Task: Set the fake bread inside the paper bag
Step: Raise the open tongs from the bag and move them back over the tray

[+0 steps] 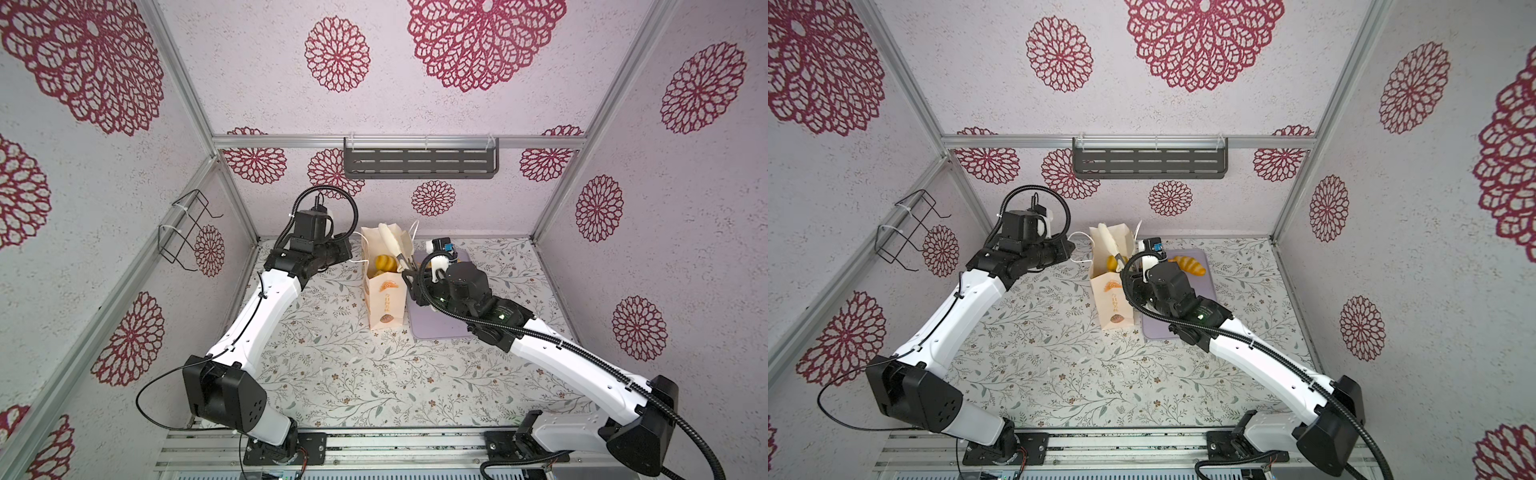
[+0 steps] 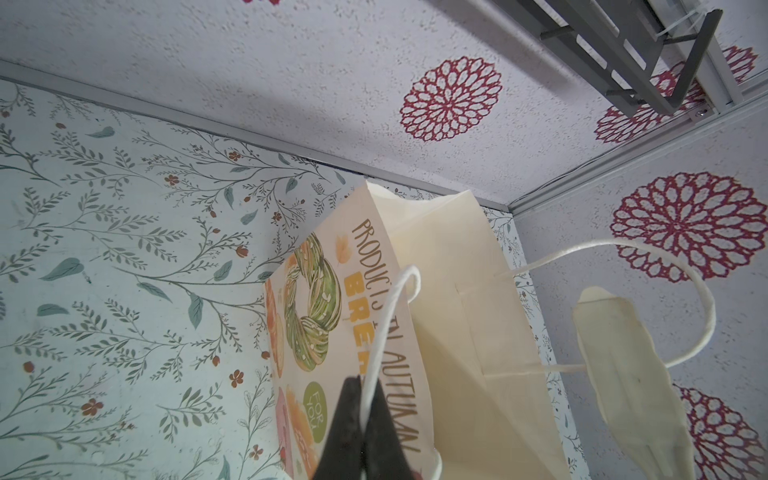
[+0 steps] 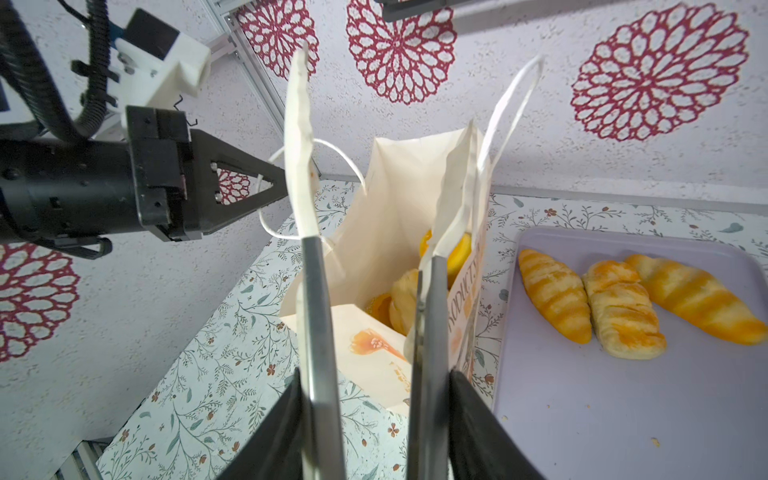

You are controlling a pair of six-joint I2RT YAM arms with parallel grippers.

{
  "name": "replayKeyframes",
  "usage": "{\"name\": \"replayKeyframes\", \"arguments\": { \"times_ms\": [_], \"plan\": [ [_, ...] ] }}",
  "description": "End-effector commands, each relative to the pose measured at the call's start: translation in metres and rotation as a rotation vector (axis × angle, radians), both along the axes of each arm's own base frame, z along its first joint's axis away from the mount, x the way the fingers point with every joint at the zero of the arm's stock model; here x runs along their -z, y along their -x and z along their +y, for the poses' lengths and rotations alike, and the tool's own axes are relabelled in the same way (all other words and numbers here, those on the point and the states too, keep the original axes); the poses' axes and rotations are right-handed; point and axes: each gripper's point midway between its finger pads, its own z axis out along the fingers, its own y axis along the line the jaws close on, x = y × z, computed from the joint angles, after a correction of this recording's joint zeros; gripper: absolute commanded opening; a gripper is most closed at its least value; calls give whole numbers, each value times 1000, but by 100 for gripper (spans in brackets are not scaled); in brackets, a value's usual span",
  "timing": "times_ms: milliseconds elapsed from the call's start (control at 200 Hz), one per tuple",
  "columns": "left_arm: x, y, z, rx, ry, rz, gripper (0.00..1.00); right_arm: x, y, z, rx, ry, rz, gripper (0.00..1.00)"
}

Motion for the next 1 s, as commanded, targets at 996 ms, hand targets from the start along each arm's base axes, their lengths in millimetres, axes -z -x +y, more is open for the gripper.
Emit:
{"name": "replayKeyframes", "arguments": {
  "times_ms": [996],
  "plan": [
    [-22,5,19,-81,-42,-66,0,-24,31,-87,214,-35,-57,53]
  ]
}}
